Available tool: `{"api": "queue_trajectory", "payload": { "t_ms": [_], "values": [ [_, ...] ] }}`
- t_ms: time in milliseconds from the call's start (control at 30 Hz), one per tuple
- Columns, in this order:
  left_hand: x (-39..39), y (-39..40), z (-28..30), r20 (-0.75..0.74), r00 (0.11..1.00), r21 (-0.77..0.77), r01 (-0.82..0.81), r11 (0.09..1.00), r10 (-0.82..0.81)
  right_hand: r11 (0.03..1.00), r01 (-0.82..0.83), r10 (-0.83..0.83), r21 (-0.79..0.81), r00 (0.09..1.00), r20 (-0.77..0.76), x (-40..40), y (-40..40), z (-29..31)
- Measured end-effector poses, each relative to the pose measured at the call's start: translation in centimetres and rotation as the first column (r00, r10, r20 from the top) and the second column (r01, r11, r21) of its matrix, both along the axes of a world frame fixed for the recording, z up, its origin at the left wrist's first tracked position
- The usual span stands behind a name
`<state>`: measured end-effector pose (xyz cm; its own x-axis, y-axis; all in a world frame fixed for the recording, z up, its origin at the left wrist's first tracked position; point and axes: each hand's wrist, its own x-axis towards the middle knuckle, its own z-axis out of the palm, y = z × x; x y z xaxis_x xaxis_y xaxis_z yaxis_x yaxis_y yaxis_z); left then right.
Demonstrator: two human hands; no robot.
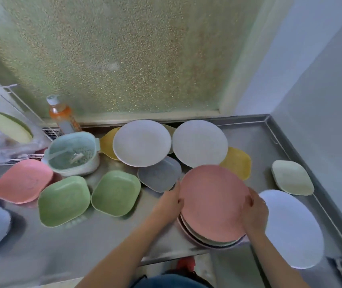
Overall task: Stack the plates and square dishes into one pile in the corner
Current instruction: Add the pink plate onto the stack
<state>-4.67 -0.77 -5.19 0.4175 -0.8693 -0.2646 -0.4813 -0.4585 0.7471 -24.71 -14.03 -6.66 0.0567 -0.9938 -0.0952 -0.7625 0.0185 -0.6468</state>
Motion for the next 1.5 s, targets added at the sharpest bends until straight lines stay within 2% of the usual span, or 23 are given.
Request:
{"api": "queue_trajectory", "payload": {
  "t_ms": [133,333,500,600,667,767,867,933,1133,1233,1300,1400,1500],
  "values": [
    [-1.5,-0.4,-1.2,0.045,0.999,0.107,0.017,0.994,-0.022,0.998,-0.046,0.05,0.04,0.993,-0.107,-1.4,-0.9,-2.0],
    [-2.2,-0.5,-1.5,0.131,0.991,0.182,-0.048,0.982,0.024,0.991,-0.105,0.111,0.078,0.991,-0.081,-1.9,-1.2,-3.0],
    [-2.6,-0.5,-2.7,0.14,0.985,0.179,-0.122,0.976,0.097,0.978,-0.208,0.204,0.004,0.956,-0.211,-2.1,-1.1,-3.6],
    [-2.9,-0.5,-3.1,0.159,0.983,0.248,-0.127,0.96,0.089,0.975,-0.223,0.218,0.014,0.933,-0.286,-1.8,-1.0,-3.5],
    [-3.0,-0.8,-3.0,0.355,0.934,0.316,-0.16,0.935,0.04,0.958,-0.287,0.265,-0.001,0.887,-0.379,-1.4,-1.1,-3.2],
    [-3.9,-0.7,-2.9,0.629,0.763,0.324,-0.089,0.942,-0.144,0.855,-0.517,0.445,-0.046,0.776,-0.446,-0.3,-0.7,-3.1],
    [-4.3,-0.2,-3.9,0.594,0.771,0.315,0.038,0.948,-0.228,0.713,-0.7,0.634,0.038,0.62,-0.463,0.9,0.4,-4.2],
    [-4.2,-0.2,-4.1,0.537,0.786,0.427,0.06,0.902,-0.307,0.681,-0.717,0.695,0.149,0.568,-0.44,1.0,1.0,-5.1],
    [-3.7,-0.5,-4.3,0.499,0.798,0.462,0.085,0.883,-0.338,0.681,-0.705,0.703,0.198,0.553,-0.447,1.1,1.0,-5.3],
    [-3.4,-0.3,-3.5,0.498,0.794,0.445,0.11,0.889,-0.348,0.701,-0.708,0.657,0.086,0.594,-0.465,1.2,1.4,-5.3],
    [-2.8,0.6,-3.0,0.521,0.802,0.37,0.097,0.924,-0.292,0.68,-0.731,0.636,-0.055,0.625,-0.452,1.7,1.9,-4.5],
    [-1.1,3.2,-2.8,0.532,0.838,0.237,-0.009,0.971,-0.122,0.585,-0.807,0.736,-0.084,0.572,-0.362,4.6,3.2,-2.6],
    [1.5,7.1,-1.9,0.473,0.88,0.16,-0.131,0.978,0.04,0.521,-0.839,0.801,-0.158,0.544,-0.249,9.4,6.0,-1.1]
  ]
}}
